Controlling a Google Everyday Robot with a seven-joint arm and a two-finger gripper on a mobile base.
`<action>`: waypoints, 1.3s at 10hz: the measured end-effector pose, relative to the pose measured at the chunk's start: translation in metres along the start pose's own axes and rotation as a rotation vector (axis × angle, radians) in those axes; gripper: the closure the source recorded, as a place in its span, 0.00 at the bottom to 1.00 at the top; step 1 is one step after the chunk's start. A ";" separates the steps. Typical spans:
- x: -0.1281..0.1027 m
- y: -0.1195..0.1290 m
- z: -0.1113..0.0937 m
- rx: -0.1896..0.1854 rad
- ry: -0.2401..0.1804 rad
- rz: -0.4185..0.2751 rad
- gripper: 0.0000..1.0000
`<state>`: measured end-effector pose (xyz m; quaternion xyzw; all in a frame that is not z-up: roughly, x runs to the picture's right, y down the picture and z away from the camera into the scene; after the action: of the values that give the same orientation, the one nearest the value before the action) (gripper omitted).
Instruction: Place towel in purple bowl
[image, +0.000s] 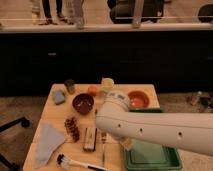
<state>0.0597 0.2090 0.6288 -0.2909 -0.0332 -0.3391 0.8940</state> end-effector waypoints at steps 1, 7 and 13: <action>-0.011 -0.007 -0.001 0.012 -0.002 -0.026 0.20; -0.092 -0.051 -0.015 0.037 -0.014 -0.167 0.20; -0.158 -0.091 -0.016 0.029 -0.041 -0.278 0.20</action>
<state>-0.1206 0.2387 0.6199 -0.2775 -0.0961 -0.4533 0.8416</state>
